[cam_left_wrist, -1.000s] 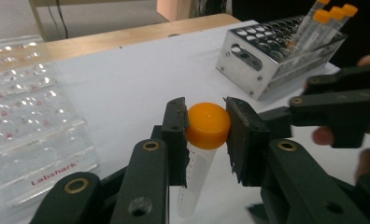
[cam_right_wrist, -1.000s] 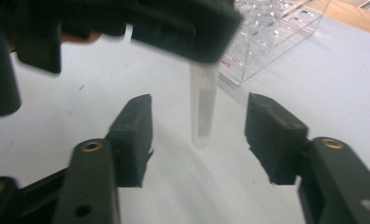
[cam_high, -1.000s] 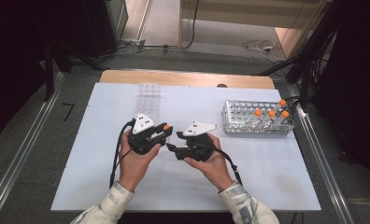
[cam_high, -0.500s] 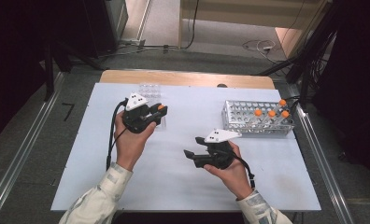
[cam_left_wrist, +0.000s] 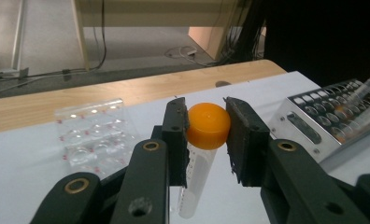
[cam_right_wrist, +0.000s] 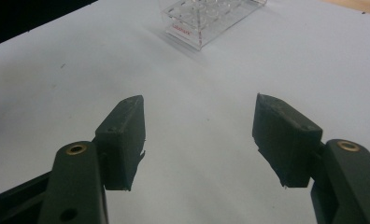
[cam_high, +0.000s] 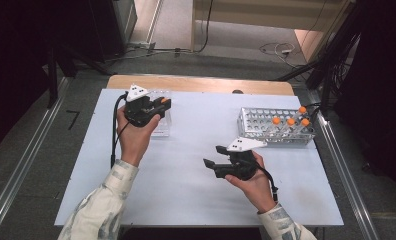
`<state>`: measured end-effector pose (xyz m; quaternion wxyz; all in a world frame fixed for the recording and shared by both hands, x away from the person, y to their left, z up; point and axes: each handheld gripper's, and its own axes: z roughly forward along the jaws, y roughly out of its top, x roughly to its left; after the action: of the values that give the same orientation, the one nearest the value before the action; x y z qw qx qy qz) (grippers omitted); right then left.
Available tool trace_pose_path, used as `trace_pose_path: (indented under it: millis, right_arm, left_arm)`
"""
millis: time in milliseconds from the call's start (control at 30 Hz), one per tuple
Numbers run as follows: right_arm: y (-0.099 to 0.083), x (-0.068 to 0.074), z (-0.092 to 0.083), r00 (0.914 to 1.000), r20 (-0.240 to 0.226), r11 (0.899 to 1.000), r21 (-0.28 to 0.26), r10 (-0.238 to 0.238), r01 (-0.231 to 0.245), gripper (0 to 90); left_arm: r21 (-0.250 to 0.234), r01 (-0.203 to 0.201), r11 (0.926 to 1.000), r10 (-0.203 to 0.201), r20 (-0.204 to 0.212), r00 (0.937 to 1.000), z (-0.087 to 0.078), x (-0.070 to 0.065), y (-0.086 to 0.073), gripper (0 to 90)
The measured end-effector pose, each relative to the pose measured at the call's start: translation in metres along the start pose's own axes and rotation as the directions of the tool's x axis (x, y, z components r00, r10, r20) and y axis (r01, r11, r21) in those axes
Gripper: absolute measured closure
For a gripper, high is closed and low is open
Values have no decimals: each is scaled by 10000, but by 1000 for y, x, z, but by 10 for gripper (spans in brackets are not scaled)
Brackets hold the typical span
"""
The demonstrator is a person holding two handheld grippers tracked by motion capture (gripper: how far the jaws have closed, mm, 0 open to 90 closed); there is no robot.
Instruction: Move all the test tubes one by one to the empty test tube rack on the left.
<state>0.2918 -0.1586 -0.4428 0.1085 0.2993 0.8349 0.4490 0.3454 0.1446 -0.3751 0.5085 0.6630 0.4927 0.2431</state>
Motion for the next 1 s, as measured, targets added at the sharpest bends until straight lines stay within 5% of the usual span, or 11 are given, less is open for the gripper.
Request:
trace_pose_path:
  millis: [600, 1000]
  right_arm:
    - [-1, -5, -3, 9998, 74, 9998, -58, 174, -174, 337]
    - [-2, -6, -3, 9998, 108, 9998, -28, 183, -183, 337]
  left_arm:
    - [-160, 224, 9996, -241, -1183, 9927, 1, 41, 13, 704]
    - [-118, 151, 9998, -167, -1599, 9870, 3, 50, 10, 704]
